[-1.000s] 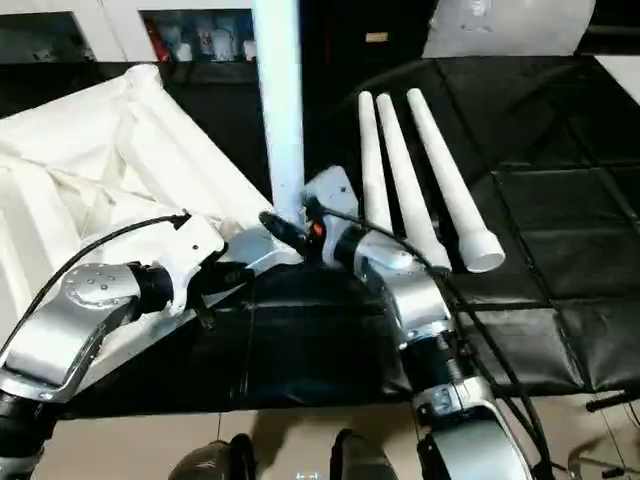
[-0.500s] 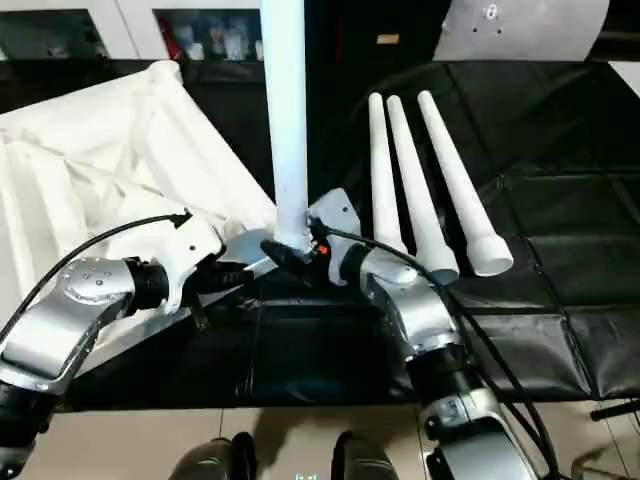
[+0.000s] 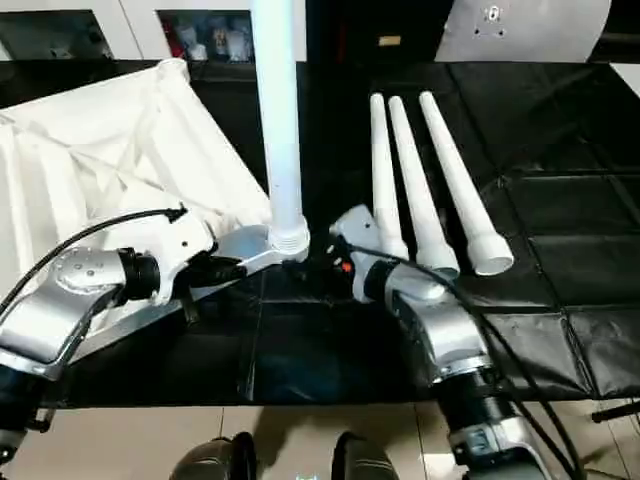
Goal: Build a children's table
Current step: Insert table leg to table base, then rotate leg to tighten
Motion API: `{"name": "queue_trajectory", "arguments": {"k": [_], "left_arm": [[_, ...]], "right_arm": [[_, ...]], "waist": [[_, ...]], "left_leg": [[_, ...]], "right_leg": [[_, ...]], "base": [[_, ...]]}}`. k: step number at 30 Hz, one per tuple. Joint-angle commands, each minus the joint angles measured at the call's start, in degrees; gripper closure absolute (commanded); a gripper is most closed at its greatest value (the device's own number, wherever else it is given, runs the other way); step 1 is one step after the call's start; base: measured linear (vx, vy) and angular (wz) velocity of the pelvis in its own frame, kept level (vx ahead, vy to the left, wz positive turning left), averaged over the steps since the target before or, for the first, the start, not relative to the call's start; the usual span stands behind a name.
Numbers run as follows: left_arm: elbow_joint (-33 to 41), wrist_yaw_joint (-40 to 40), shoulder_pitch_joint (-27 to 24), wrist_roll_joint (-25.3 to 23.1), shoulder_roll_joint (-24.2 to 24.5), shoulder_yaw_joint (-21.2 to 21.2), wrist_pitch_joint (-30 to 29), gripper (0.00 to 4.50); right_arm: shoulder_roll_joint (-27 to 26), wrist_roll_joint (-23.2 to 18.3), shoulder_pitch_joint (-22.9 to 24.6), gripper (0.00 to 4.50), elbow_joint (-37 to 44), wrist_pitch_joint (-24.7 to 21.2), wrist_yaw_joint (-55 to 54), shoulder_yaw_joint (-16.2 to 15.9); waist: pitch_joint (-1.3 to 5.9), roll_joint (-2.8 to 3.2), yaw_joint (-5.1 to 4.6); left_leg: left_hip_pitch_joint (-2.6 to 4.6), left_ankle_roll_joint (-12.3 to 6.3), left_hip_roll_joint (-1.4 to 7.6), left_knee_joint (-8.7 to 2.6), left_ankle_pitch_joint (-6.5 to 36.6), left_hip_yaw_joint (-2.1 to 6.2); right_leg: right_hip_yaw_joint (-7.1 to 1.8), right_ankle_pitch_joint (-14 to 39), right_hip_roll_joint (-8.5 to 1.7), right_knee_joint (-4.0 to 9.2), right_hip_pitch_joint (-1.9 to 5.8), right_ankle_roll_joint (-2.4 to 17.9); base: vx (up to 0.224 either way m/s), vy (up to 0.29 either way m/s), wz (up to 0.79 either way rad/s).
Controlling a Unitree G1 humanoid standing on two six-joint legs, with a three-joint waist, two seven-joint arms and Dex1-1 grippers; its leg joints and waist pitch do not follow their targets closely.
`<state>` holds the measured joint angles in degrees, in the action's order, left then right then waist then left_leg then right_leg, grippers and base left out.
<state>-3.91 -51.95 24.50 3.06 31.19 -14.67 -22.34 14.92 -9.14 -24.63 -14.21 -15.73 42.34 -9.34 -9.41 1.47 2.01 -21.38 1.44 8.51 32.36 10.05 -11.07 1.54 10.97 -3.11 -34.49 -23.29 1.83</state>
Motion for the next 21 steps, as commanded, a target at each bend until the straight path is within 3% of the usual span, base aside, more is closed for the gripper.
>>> {"name": "queue_trajectory", "arguments": {"k": [1, 8, 14, 21], "left_arm": [[-2.36, -2.94, -0.15, -1.31, 1.71, -2.37, 3.61, 4.5], [-6.44, -8.05, 1.23, -2.28, 2.99, -4.54, 11.17, 4.5], [-8.64, -12.42, 2.26, -0.73, 3.08, -5.1, 15.63, 4.5], [-9.8, -16.52, 3.15, -0.87, 3.42, -6.28, 18.77, 4.5]], "right_arm": [[1.28, -0.94, -0.18, 0.04, 2.46, -0.43, 1.99, 0.58], [6.11, -0.44, -2.21, 0.04, 2.24, 2.35, 7.92, 0.07], [9.77, -2.14, -3.31, 0.04, 1.31, 4.97, 16.08, -0.62], [11.38, -1.05, -5.39, 0.04, -2.31, 10.21, 22.55, -3.0]], "waist": [[4.57, 0.49, 0.24], [4.68, 0.44, 0.76], [4.71, 0.22, 1.47], [4.7, 0.21, 1.58]], "left_leg": [[0.9, -4.06, 4.39, -3.16, 7.76, 1.94], [1.07, -4.75, 4.46, -3.02, 6.98, 1.85], [0.99, -5.8, 4.59, -2.87, 6.25, 1.7], [0.95, -6.01, 4.74, -2.84, 6.67, 1.75]], "right_leg": [[-3.0, 5.65, -5.24, 3.62, 2.96, 15.97], [-2.93, 4.68, -5.21, 3.43, 2.86, 16.09], [-2.89, 2.54, -5.3, 3.14, 2.95, 16.73], [-2.74, 3.95, -5.47, 3.17, 2.89, 17.01]], "base": [[0.0, 0.0, 0.0], [0.0, 0.0, 0.0], [0.0, 0.0, 0.0], [0.0, 0.0, 0.0]]}}
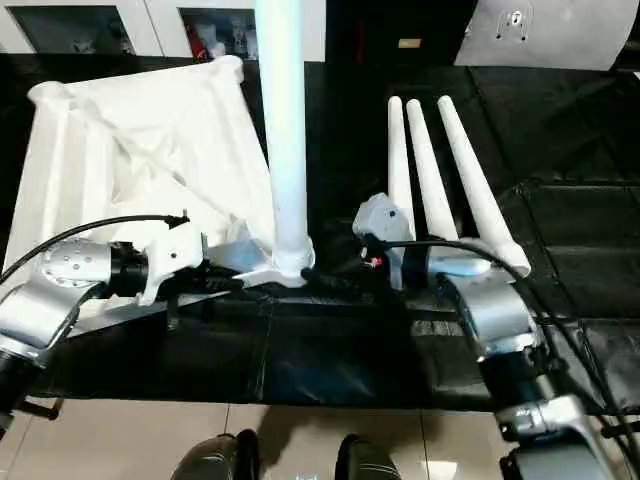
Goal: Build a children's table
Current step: Rotate leg to tighten
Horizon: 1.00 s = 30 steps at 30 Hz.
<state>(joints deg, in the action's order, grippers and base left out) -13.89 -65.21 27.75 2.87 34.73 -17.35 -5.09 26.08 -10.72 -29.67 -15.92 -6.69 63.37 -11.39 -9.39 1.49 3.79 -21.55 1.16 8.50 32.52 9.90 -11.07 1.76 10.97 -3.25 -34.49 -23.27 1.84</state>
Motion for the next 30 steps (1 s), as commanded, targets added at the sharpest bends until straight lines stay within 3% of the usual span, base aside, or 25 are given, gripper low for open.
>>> {"name": "queue_trajectory", "arguments": {"k": [1, 9, 14, 30], "left_arm": [[0.44, -3.76, -0.08, -0.64, -0.06, -3.73, 1.69, 4.5], [1.18, -5.29, 0.49, -0.67, -0.62, -4.29, 2.49, 4.5], [1.92, -6.29, 0.31, -0.69, -0.86, -4.59, 2.66, 4.5], [2.33, -7.27, 0.08, -0.99, -0.93, -4.66, 3.04, 4.5]], "right_arm": [[-0.16, 0.75, -0.85, 0.04, -1.58, 1.67, 1.51, -0.97], [-2.16, 1.39, -2.49, 0.04, -5.27, 4.65, 3.31, -2.65], [-3.8, 0.21, -3.15, 0.04, -6.92, 4.38, 4.94, -2.84], [-4.26, -0.57, -4.1, 1.48, -10.04, 4.97, 7.21, -2.09]], "waist": [[4.74, 0.24, -0.17], [5.07, 0.5, 0.33], [5.34, 0.33, 0.78], [5.28, 0.51, 0.92]], "left_leg": [[1.13, -5.83, 4.74, -2.97, 6.47, 1.75], [1.05, -7.25, 4.93, -2.65, 4.15, 1.76], [0.88, -7.75, 4.98, -2.48, 3.01, 1.84], [0.79, -5.19, 5.0, -2.62, 6.97, 2.01]], "right_leg": [[-2.91, 3.62, -5.33, 3.09, 2.83, 17.31], [-2.55, -0.55, -5.3, 2.49, 2.71, 18.51], [-2.4, -1.97, -5.38, 2.21, 2.88, 18.7], [-2.48, 4.11, -5.56, 2.62, 2.85, 17.96]], "base": [[0.0, 0.0, 0.0], [0.0, 0.0, 0.0], [0.0, 0.0, 0.0], [0.0, 0.0, 0.0]]}}
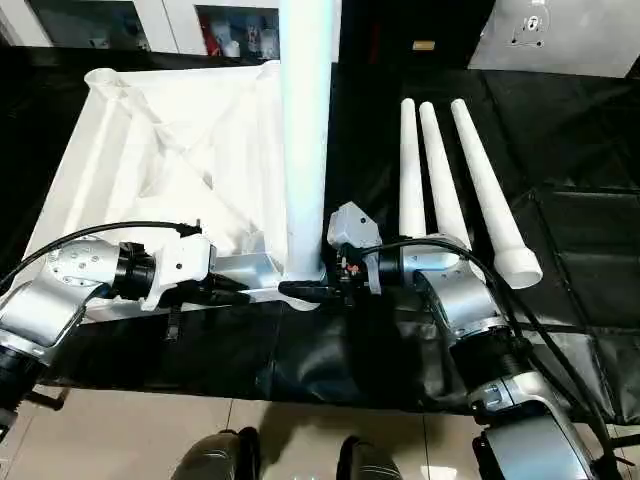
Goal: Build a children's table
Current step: Rotate leg to tighten
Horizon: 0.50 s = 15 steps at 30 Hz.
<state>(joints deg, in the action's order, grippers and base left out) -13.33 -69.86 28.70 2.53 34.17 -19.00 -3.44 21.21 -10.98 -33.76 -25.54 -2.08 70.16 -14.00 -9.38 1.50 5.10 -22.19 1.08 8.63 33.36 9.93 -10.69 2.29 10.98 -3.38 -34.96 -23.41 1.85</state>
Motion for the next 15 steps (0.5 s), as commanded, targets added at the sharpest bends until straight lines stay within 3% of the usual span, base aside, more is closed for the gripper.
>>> {"name": "queue_trajectory", "arguments": {"k": [1, 6, 15], "left_arm": [[1.8, -2.63, -0.87, -0.63, -0.39, -3.01, 1.36, 4.5], [1.65, -2.72, -0.7, -0.63, -0.47, -2.9, 1.2, 4.5], [1.46, -1.75, -0.77, -0.03, -1.0, -1.94, -0.52, 4.5]], "right_arm": [[0.66, -0.33, 0.02, 1.59, -0.49, 0.34, 0.59, 0.53], [0.5, -0.32, 0.41, 1.77, -0.44, 0.21, 0.94, 0.4], [-0.28, -0.98, 2.5, 1.78, 1.54, -2.4, 0.6, 0.09]], "waist": [[5.3, 0.46, -0.39], [5.28, 0.59, -0.38], [5.07, 0.6, -0.35]], "left_leg": [[1.43, -5.06, 4.86, -3.44, 6.9, 1.62], [1.36, -5.65, 4.84, -3.35, 5.86, 1.66], [1.4, -5.5, 4.89, -3.46, 6.68, 1.7]], "right_leg": [[-3.01, 3.98, -5.43, 3.09, 3.0, 17.94], [-2.96, 1.47, -5.33, 2.82, 2.93, 18.3], [-2.97, 2.31, -5.34, 2.94, 2.91, 18.34]], "base": [[0.0, 0.0, 0.0], [0.0, 0.0, 0.0], [0.0, 0.0, 0.0]]}}
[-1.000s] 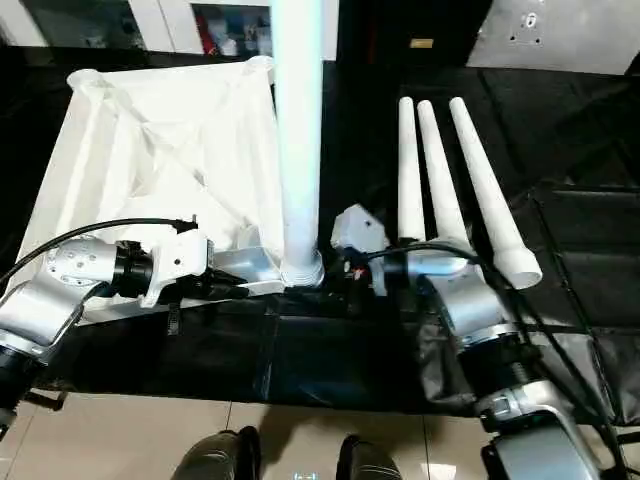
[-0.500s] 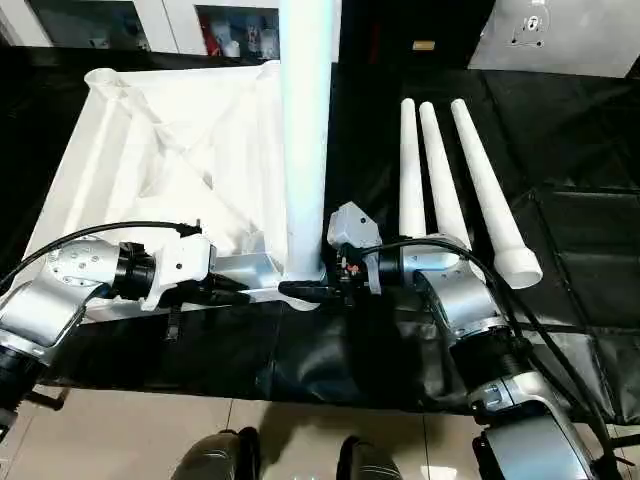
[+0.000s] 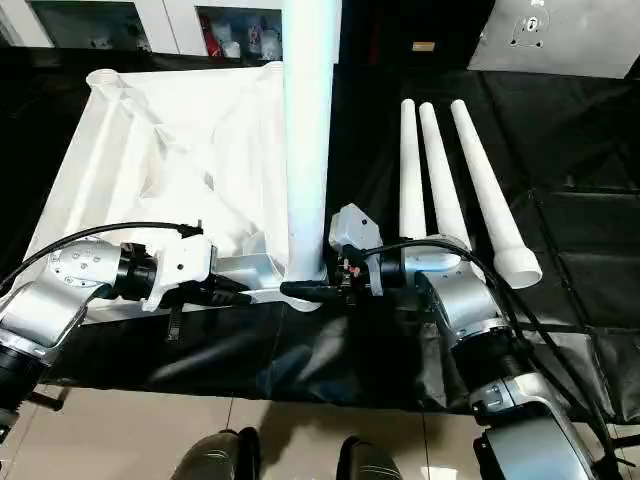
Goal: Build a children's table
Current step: Rotate leg to tighten
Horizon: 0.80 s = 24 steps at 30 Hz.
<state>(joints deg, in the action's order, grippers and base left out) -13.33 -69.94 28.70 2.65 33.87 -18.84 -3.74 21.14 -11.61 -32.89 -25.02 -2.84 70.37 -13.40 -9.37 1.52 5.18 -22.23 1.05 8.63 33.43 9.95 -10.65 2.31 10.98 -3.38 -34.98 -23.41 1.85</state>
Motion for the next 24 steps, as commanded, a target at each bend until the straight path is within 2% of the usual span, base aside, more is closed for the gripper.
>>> {"name": "queue_trajectory", "arguments": {"k": [1, 3, 5, 7, 8, 9, 10, 12, 14, 18, 20, 22, 24], "left_arm": [[1.42, -1.08, -0.77, -0.01, -0.96, -1.79, -0.9, 4.5], [1.22, 3.15, -0.3, 0.22, -2.62, 0.05, -4.89, 4.5], [1.77, 6.62, -0.02, 0.95, -4.25, 1.76, -8.29, 4.5], [3.89, 10.56, -0.06, 2.05, -6.3, 3.58, -13.03, 4.5], [3.89, 10.56, -0.06, 2.05, -6.3, 3.58, -13.03, 4.5], [5.65, 12.84, -0.23, 2.68, -7.71, 4.43, -16.06, 4.5], [9.44, 17.11, -0.68, 3.73, -11.14, 5.91, -22.26, 4.5], [13.12, 20.9, -1.22, 4.54, -14.74, 6.78, -27.24, 4.5], [16.58, 25.88, -1.79, 3.44, -19.06, 6.85, -31.69, 4.5], [19.42, 33.26, -2.7, -0.26, -24.7, 6.08, -35.66, 4.5], [20.89, 37.21, -3.36, -1.82, -28.01, 5.46, -37.84, 4.5], [21.47, 38.4, -3.54, -2.16, -28.65, 5.26, -39.08, 4.5], [21.64, 39.61, -3.25, -2.87, -28.22, 5.51, -40.15, 4.5]], "right_arm": [[-0.38, -0.56, 2.08, 1.78, 1.49, -2.49, -0.01, -0.47], [-1.76, -1.13, 3.99, 1.78, 3.62, -7.21, -4.16, 0.15], [-3.4, -0.3, 5.13, 1.78, 4.42, -9.58, -9.3, 0.73], [-6.07, 0.86, 6.2, 1.8, 4.78, -12.23, -16.21, 1.66], [-6.07, 0.86, 6.2, 1.8, 4.78, -12.23, -16.21, 1.66], [-7.89, 1.23, 6.61, 1.8, 4.87, -14.28, -20.23, 2.36], [-11.8, 0.53, 7.1, 1.8, 5.31, -17.84, -25.89, 4.05], [-15.68, -0.06, 6.73, 1.8, 4.47, -19.58, -31.02, 5.65], [-19.56, 1.16, 5.24, 1.8, 1.59, -18.91, -37.47, 6.58], [-22.85, 3.53, 3.23, 1.81, -2.44, -18.2, -45.28, 7.39], [-24.29, 4.01, 2.21, 1.82, -4.72, -18.56, -48.79, 8.16], [-25.0, 4.02, 2.24, 1.82, -4.49, -19.44, -49.17, 8.61], [-25.57, 4.81, 2.42, 1.82, -3.81, -20.44, -50.04, 8.99]], "waist": [[5.0, 0.56, -0.42], [4.87, 0.61, -0.36], [4.49, 0.68, -0.45], [4.04, 0.73, -0.63], [3.92, 0.73, -0.8], [3.68, 0.54, -1.13], [3.56, 0.77, -1.53], [3.55, 0.68, -2.03], [3.54, 0.59, -3.32], [3.67, 0.34, -3.86], [3.6, -0.1, -3.98], [3.7, -0.27, -3.97], [3.89, -0.09, -4.07]], "left_leg": [[1.45, -5.45, 4.89, -3.57, 6.73, 1.65], [1.48, -5.15, 4.92, -3.65, 6.97, 1.63], [1.5, -4.28, 4.95, -3.93, 9.32, 1.7], [1.65, -2.18, 4.95, -4.36, 12.85, 1.92], [1.89, -0.82, 4.9, -4.54, 14.88, 2.09], [1.77, 0.14, 4.79, -4.75, 16.22, 2.28], [1.62, 0.89, 4.89, -4.95, 16.67, 2.45], [1.69, 1.15, 4.81, -4.94, 17.63, 2.59], [1.14, 0.96, 4.53, -4.78, 17.19, 2.73], [1.12, -0.52, 4.27, -4.54, 15.0, 2.33], [1.03, -1.84, 4.19, -4.42, 12.83, 2.1], [0.83, -2.6, 4.12, -4.45, 11.95, 2.12], [0.75, -3.36, 4.13, -4.45, 10.3, 2.07]], "right_leg": [[-3.0, 2.44, -5.29, 3.01, 2.89, 18.25], [-3.06, 2.9, -5.33, 3.08, 2.8, 18.14], [-3.14, 6.75, -5.47, 3.56, 2.6, 17.65], [-3.24, 13.36, -5.66, 4.15, 2.51, 16.35], [-3.29, 17.47, -5.77, 4.52, 2.35, 15.31], [-3.31, 20.54, -5.86, 4.76, 2.44, 14.04], [-3.38, 21.18, -5.84, 4.71, 2.31, 13.38], [-3.33, 22.19, -5.86, 4.95, 2.12, 13.08], [-3.25, 22.56, -5.94, 5.26, 2.29, 12.56], [-3.36, 19.86, -5.62, 5.4, 2.17, 12.36], [-3.31, 18.88, -5.47, 5.54, 2.1, 12.19], [-3.15, 18.41, -5.39, 5.52, 2.29, 11.54], [-3.04, 14.67, -5.12, 5.1, 2.31, 11.82]], "base": [[0.0, 0.0, 0.0], [0.0, 0.0, 0.0], [0.0, 0.0, 0.0], [0.0, 0.0, 0.0], [0.0, 0.0, 0.0], [0.0, 0.0, 0.0], [0.0, 0.0, 0.0], [0.0, 0.0, 0.0], [0.0, 0.0, 0.0], [0.0, 0.0, 0.0], [0.0, 0.0, 0.0], [0.0, 0.0, 0.0], [0.0, 0.0, 0.0]]}}
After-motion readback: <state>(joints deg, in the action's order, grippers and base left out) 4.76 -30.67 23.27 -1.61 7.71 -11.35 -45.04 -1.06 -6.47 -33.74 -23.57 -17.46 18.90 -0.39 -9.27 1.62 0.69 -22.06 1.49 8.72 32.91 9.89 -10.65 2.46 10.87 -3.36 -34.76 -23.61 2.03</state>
